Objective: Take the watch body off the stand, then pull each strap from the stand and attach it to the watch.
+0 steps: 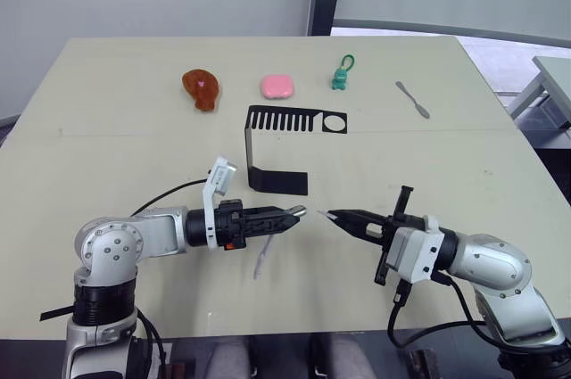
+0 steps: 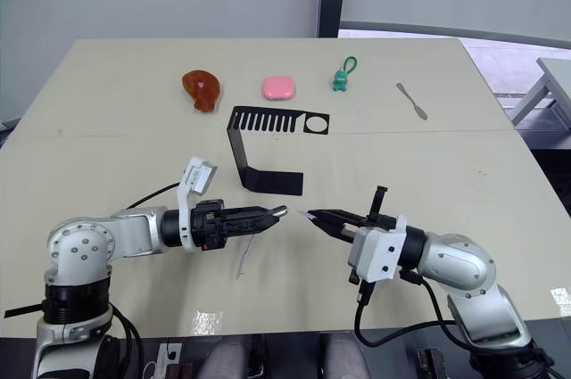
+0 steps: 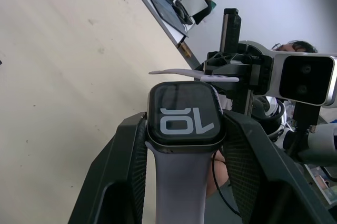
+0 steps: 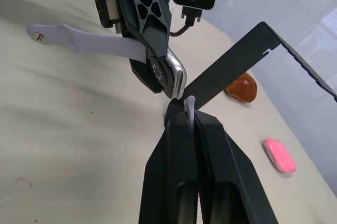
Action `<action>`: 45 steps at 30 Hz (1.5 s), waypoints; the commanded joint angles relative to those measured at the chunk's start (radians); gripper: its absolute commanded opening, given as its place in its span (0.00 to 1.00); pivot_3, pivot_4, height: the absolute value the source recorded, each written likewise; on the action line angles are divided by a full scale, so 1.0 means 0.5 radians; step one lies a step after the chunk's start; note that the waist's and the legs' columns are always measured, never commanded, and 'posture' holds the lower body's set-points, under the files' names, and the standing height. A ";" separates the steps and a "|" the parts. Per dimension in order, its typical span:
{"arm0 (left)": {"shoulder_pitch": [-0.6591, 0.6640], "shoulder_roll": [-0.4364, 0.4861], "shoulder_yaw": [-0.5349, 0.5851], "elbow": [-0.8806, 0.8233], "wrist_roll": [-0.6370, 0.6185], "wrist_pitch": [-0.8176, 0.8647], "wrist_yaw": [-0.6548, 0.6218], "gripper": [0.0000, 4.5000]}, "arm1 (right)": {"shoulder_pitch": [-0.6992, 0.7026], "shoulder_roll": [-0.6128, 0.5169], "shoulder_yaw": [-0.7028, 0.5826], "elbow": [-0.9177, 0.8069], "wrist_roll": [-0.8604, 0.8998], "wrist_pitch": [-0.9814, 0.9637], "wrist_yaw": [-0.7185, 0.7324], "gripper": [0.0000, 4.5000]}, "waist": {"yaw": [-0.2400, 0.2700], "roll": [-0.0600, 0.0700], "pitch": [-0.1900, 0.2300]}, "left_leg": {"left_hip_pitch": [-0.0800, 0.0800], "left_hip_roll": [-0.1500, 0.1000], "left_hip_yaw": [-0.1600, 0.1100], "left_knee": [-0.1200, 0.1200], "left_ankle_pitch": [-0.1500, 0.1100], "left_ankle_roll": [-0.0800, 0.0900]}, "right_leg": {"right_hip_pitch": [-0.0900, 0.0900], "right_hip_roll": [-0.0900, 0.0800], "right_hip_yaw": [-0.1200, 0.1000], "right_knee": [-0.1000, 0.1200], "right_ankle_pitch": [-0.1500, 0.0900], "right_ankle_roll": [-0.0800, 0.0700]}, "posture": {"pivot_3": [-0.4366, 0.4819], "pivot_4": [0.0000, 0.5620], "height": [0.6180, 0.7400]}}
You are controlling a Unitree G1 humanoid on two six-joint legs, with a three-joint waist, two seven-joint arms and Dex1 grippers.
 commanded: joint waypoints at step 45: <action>0.042 -0.017 -0.082 -0.015 -0.043 -0.110 0.045 0.35 | -0.041 0.026 0.042 0.029 0.003 -0.092 -0.031 0.00 | 0.000 0.000 0.000 | 0.000 0.000 0.000 0.000 0.000 0.000 | 0.000 0.000 0.000 0.000 0.000 0.000 | 0.48 0.27 1.00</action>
